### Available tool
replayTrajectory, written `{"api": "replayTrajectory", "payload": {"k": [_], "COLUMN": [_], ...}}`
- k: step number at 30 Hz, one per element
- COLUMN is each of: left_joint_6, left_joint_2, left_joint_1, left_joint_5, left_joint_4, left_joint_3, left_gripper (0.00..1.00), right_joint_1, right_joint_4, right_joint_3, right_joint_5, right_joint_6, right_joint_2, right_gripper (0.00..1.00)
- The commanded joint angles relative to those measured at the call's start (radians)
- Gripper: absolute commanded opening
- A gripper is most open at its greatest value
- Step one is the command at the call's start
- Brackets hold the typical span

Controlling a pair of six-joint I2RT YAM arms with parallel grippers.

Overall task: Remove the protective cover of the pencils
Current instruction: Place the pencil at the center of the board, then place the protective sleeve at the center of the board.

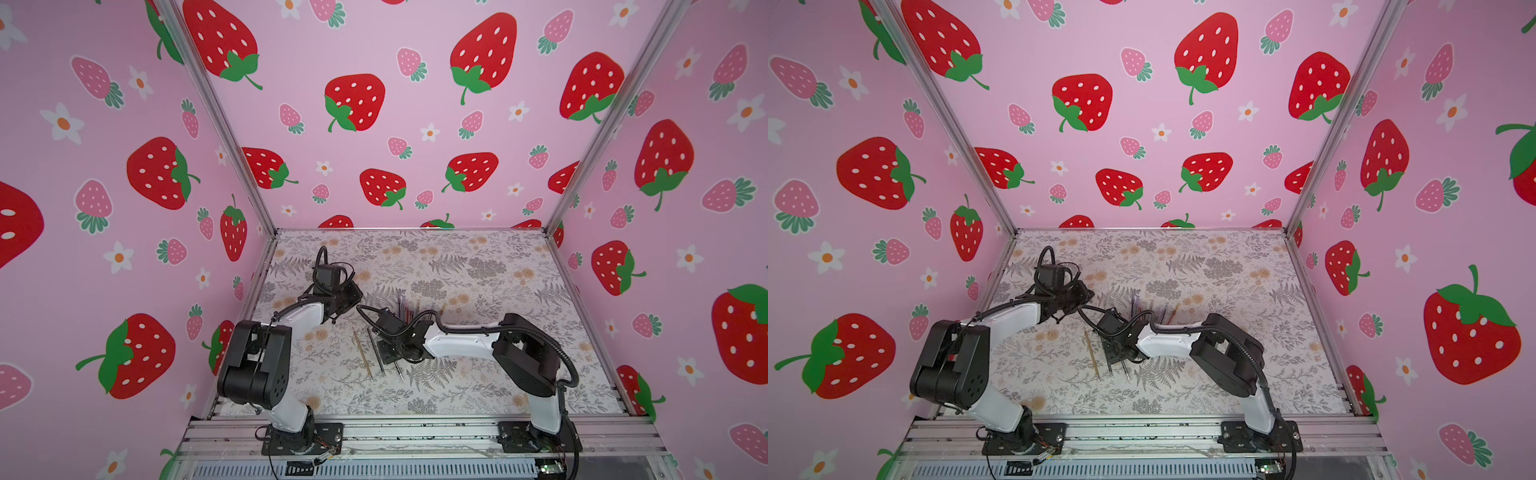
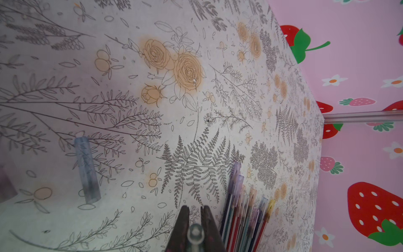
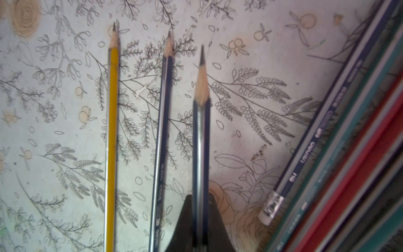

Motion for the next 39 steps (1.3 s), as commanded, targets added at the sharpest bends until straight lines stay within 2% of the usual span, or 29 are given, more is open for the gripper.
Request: {"api": "replayTrajectory", "payload": {"k": [1, 11, 17, 23, 26, 32, 34, 35, 39], "left_joint_6": [0.026, 0.043, 0.051, 0.048, 0.048, 0.053, 0.051, 0.050, 0.053], "left_joint_2": [0.048, 0.145, 0.189, 0.207, 0.217, 0.230, 0.224, 0.222, 0.220], "left_joint_1": [-0.009, -0.014, -0.013, -0.014, -0.014, -0.015, -0.015, -0.015, -0.015], "left_joint_5": [-0.014, -0.081, -0.091, -0.116, -0.125, -0.133, -0.142, -0.143, -0.146], "left_joint_4": [-0.044, -0.119, -0.147, -0.161, -0.163, -0.183, -0.183, -0.183, -0.184], "left_joint_3": [0.071, 0.133, 0.165, 0.164, 0.166, 0.176, 0.168, 0.164, 0.158], "left_gripper": [0.00, 0.00, 0.00, 0.00, 0.04, 0.04, 0.04, 0.10, 0.13], "right_joint_1": [-0.014, -0.020, -0.026, -0.025, -0.026, -0.026, -0.026, -0.026, -0.026], "right_joint_4": [-0.029, -0.050, -0.050, -0.050, -0.050, -0.047, -0.046, -0.047, -0.054], "right_joint_3": [0.025, 0.090, 0.082, 0.081, 0.081, 0.074, 0.079, 0.080, 0.085], "right_joint_5": [-0.024, -0.073, -0.060, -0.066, -0.067, -0.060, -0.063, -0.063, -0.058], "right_joint_6": [0.031, 0.033, 0.031, 0.030, 0.030, 0.021, 0.012, 0.010, 0.004], "right_joint_2": [0.027, 0.102, 0.094, 0.101, 0.102, 0.088, 0.086, 0.083, 0.068], "right_gripper": [0.00, 0.00, 0.10, 0.12, 0.13, 0.25, 0.26, 0.26, 0.27]}}
